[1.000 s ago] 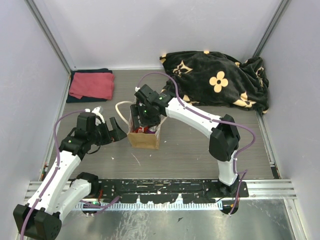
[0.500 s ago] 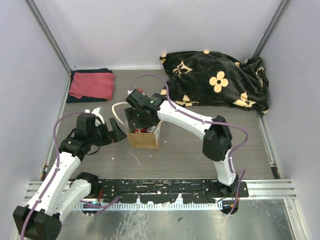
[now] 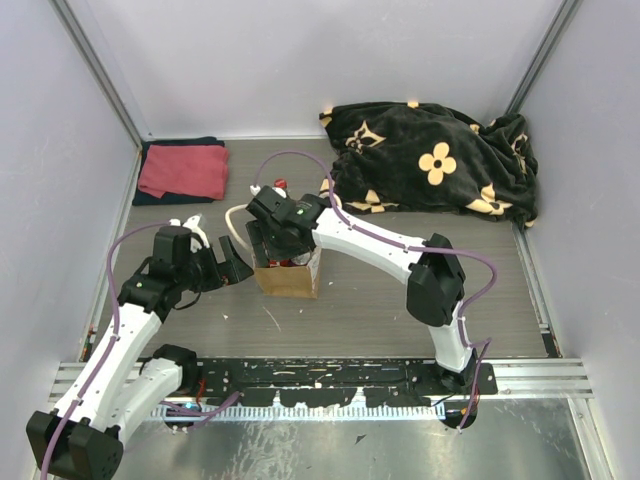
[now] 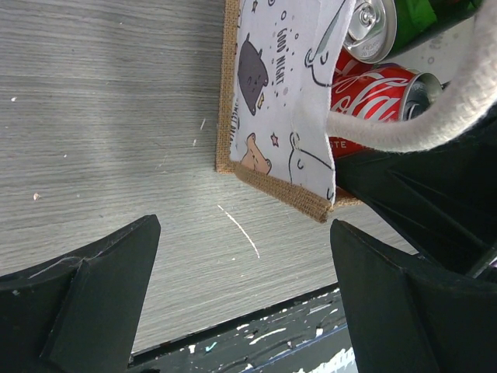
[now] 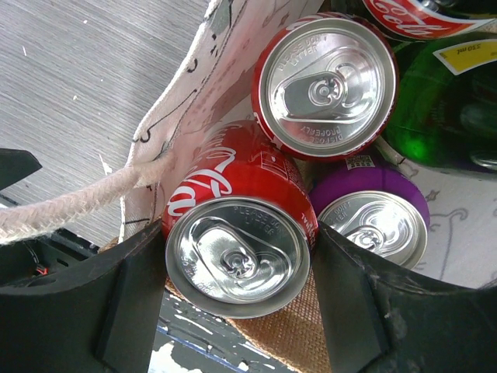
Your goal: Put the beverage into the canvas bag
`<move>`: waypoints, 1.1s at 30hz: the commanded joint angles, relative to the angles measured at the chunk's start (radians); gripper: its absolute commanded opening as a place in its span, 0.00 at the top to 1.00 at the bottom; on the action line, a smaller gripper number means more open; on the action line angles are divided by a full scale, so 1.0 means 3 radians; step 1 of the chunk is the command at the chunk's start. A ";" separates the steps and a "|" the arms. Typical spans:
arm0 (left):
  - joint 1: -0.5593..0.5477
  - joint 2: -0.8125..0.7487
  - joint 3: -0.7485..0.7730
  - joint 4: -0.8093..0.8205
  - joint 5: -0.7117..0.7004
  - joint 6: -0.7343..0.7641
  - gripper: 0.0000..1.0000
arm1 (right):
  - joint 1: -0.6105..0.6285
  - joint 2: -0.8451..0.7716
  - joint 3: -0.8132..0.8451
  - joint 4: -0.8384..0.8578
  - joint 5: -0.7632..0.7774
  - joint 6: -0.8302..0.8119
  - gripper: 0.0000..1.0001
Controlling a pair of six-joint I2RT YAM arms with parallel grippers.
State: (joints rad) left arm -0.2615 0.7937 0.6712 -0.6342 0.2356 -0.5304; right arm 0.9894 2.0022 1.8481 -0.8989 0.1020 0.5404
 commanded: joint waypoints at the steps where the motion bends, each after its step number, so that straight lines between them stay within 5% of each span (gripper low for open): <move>1: 0.0017 0.0000 -0.0009 0.0038 0.0073 0.0036 0.02 | -0.0036 0.0161 -0.0255 -0.0030 0.0227 -0.0060 0.99; 33: 0.0016 0.0013 -0.0011 0.0033 0.0072 -0.0048 0.02 | 0.0075 0.0356 -0.0493 -0.0177 0.0571 -0.0166 0.99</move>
State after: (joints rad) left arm -0.2615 0.8021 0.6712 -0.6342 0.2451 -0.5457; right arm 1.0336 1.9896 1.7985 -0.8474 0.2195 0.5060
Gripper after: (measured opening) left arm 0.979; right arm 0.726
